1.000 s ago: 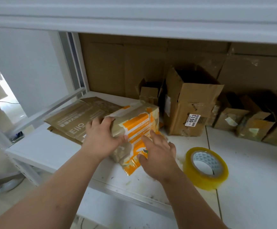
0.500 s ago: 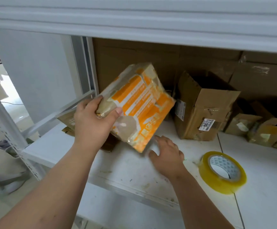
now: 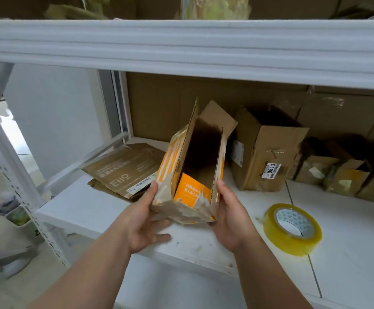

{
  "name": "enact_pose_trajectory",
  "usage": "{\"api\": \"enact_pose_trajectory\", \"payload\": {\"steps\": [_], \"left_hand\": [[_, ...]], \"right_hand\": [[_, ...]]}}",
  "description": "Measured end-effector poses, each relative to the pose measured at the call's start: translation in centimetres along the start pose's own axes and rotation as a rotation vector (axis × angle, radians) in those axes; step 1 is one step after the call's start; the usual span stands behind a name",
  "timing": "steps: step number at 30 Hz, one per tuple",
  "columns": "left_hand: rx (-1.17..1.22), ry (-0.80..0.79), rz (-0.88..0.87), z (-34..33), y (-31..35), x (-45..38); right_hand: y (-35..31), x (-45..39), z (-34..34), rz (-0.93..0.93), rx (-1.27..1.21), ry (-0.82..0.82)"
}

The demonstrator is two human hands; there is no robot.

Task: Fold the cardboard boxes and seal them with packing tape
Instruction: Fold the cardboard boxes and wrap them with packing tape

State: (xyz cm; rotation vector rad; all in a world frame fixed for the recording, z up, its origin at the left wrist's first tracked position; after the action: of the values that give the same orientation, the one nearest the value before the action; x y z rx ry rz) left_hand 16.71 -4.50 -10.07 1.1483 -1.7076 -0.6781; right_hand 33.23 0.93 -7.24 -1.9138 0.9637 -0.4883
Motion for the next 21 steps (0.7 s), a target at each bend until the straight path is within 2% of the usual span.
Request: {"api": "enact_pose_trajectory", "payload": {"steps": [4,6,9,13,21], "left_hand": [[-0.233,0.191,-0.242,-0.9,2.2,0.7],[-0.342,0.199,-0.338,-2.2,3.1,0.8],[-0.431,0.101,-0.331,-5.0,2.9,0.6],[-0.423,0.06,-0.328,-9.1,2.4,1.2],[-0.537,-0.069,-0.302,-22.2,-1.8,2.6]], "right_hand": [[-0.6,2.5,1.3,0.041,-0.016,0.051],[-1.5,4.0,1.5,0.061,0.051,0.054],[-3.0,6.2,1.2,0.095,0.19,-0.013],[-5.7,9.7,1.7,0.135,0.305,-0.069],[-10.7,18.5,7.9,0.228,0.393,0.054]]}}
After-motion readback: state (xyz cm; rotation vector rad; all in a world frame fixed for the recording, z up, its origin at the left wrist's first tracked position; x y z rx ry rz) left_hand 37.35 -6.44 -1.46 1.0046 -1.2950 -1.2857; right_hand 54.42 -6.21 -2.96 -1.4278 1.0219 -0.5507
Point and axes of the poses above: each hand's wrist, its own x-axis away from the middle knuckle, its own z-axis out of the back of the hand, y = z × x, the point moved 9 cm from there along -x, towards the middle knuckle, and after that the axes turned 15 degrees about -y, right-handed, at the moved point
